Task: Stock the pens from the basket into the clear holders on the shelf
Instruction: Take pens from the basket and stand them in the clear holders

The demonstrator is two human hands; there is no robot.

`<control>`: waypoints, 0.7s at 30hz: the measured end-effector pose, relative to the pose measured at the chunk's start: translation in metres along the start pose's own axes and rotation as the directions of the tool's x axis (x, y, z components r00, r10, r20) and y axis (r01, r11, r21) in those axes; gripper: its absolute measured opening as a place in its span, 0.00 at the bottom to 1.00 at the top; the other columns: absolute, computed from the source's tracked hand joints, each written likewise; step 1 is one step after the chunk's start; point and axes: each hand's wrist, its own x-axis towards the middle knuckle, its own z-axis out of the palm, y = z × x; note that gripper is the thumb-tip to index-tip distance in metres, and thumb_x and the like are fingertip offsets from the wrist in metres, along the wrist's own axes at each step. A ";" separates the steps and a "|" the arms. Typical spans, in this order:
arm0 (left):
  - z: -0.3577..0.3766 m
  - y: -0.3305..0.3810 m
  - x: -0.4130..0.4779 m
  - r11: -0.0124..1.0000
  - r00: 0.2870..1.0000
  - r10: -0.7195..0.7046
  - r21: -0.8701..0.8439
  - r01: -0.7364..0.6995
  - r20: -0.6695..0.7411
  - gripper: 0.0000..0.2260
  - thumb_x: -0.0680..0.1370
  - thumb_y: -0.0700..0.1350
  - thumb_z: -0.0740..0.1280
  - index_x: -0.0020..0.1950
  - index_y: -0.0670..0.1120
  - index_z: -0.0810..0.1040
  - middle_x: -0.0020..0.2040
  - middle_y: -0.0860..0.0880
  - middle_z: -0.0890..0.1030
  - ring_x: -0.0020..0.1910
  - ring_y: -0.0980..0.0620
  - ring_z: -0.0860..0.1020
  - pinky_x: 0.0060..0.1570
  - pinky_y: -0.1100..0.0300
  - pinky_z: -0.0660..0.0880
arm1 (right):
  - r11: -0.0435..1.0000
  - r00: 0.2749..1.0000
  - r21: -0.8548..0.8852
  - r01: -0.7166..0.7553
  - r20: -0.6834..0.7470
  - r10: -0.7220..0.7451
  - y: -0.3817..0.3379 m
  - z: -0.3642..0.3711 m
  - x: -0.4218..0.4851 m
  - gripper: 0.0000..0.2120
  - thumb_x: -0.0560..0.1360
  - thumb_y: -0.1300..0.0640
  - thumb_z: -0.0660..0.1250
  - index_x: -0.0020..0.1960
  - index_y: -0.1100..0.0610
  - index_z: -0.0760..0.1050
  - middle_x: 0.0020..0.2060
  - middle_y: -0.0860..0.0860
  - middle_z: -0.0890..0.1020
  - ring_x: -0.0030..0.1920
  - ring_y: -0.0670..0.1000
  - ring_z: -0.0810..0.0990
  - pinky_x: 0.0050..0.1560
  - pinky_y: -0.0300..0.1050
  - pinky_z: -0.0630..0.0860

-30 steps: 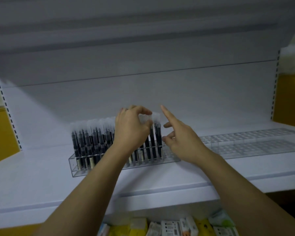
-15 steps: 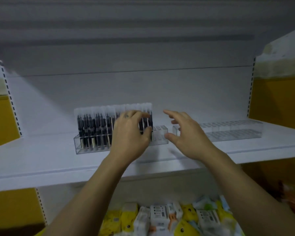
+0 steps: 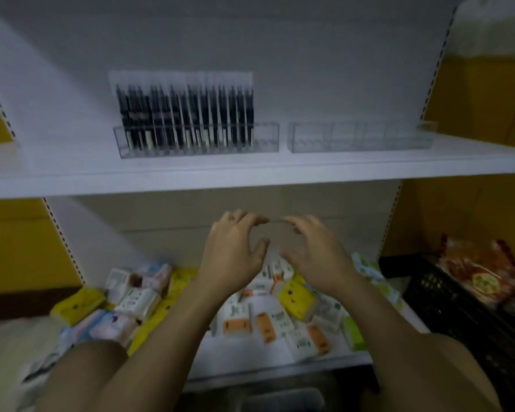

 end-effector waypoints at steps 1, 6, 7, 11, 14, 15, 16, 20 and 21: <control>0.010 -0.002 -0.011 1.000 0.999 -0.022 -0.010 0.022 0.039 0.15 0.77 0.51 0.67 0.63 0.51 0.75 0.58 0.51 0.77 0.59 0.49 0.72 0.60 0.53 0.69 | 0.999 0.998 -0.010 -0.050 0.046 0.050 0.008 0.011 -0.009 0.26 0.77 0.52 0.68 0.72 0.47 0.65 0.67 0.47 0.68 0.65 0.50 0.71 0.61 0.46 0.71; 0.070 -0.018 -0.061 0.986 0.954 -0.162 -0.004 0.169 0.253 0.15 0.77 0.51 0.66 0.64 0.52 0.75 0.61 0.51 0.76 0.61 0.49 0.72 0.59 0.56 0.68 | 0.980 0.947 -0.049 -0.194 0.252 0.200 0.058 0.067 -0.048 0.26 0.77 0.53 0.68 0.72 0.49 0.65 0.70 0.50 0.67 0.68 0.53 0.68 0.64 0.47 0.69; 0.082 -0.021 -0.069 0.979 0.936 -0.194 -0.004 0.204 0.292 0.16 0.77 0.51 0.67 0.64 0.51 0.75 0.62 0.51 0.76 0.62 0.49 0.71 0.60 0.55 0.69 | 0.974 0.932 -0.064 -0.219 0.283 0.228 0.067 0.077 -0.055 0.26 0.76 0.53 0.69 0.72 0.49 0.65 0.70 0.51 0.67 0.69 0.54 0.68 0.63 0.47 0.69; 0.128 -0.036 -0.104 0.949 0.842 -0.296 0.038 0.314 0.451 0.17 0.77 0.51 0.66 0.66 0.51 0.73 0.64 0.49 0.75 0.64 0.47 0.70 0.62 0.52 0.68 | 0.944 0.844 -0.121 -0.308 0.424 0.329 0.100 0.116 -0.080 0.26 0.77 0.52 0.68 0.72 0.51 0.65 0.69 0.53 0.67 0.68 0.55 0.69 0.63 0.48 0.70; 0.157 -0.048 -0.129 0.924 0.761 -0.339 0.045 0.380 0.553 0.18 0.78 0.51 0.65 0.66 0.50 0.73 0.64 0.48 0.75 0.64 0.47 0.70 0.61 0.52 0.70 | 0.925 0.782 -0.132 -0.357 0.500 0.373 0.117 0.141 -0.091 0.25 0.77 0.53 0.68 0.72 0.51 0.66 0.69 0.54 0.68 0.68 0.55 0.68 0.65 0.49 0.70; 0.165 -0.051 -0.137 0.915 0.734 -0.353 0.051 0.400 0.580 0.18 0.77 0.51 0.65 0.67 0.50 0.73 0.64 0.48 0.75 0.64 0.47 0.71 0.61 0.53 0.70 | 0.917 0.757 -0.141 -0.374 0.524 0.390 0.121 0.148 -0.094 0.25 0.77 0.53 0.68 0.72 0.51 0.66 0.68 0.54 0.68 0.67 0.55 0.69 0.64 0.49 0.70; 0.173 -0.053 -0.143 0.906 0.710 -0.367 0.057 0.421 0.601 0.18 0.77 0.51 0.65 0.67 0.50 0.73 0.64 0.48 0.75 0.64 0.47 0.71 0.60 0.53 0.71 | 0.911 0.739 -0.143 -0.387 0.542 0.399 0.125 0.156 -0.099 0.24 0.77 0.53 0.68 0.72 0.51 0.66 0.67 0.55 0.69 0.66 0.55 0.70 0.63 0.48 0.70; 0.199 -0.055 -0.165 0.873 0.637 -0.379 0.030 0.487 0.672 0.14 0.76 0.48 0.66 0.61 0.48 0.77 0.58 0.46 0.77 0.58 0.45 0.75 0.56 0.51 0.74 | 0.896 0.662 -0.171 -0.410 0.620 0.422 0.140 0.184 -0.119 0.18 0.77 0.55 0.66 0.66 0.56 0.71 0.63 0.55 0.73 0.60 0.55 0.75 0.52 0.43 0.73; 0.205 -0.055 -0.169 0.865 0.615 -0.374 0.022 0.502 0.694 0.13 0.75 0.46 0.65 0.59 0.47 0.78 0.56 0.46 0.78 0.56 0.44 0.76 0.54 0.52 0.75 | 0.886 0.631 -0.187 -0.424 0.641 0.437 0.140 0.187 -0.122 0.14 0.77 0.55 0.65 0.61 0.57 0.74 0.59 0.55 0.77 0.56 0.55 0.76 0.47 0.43 0.73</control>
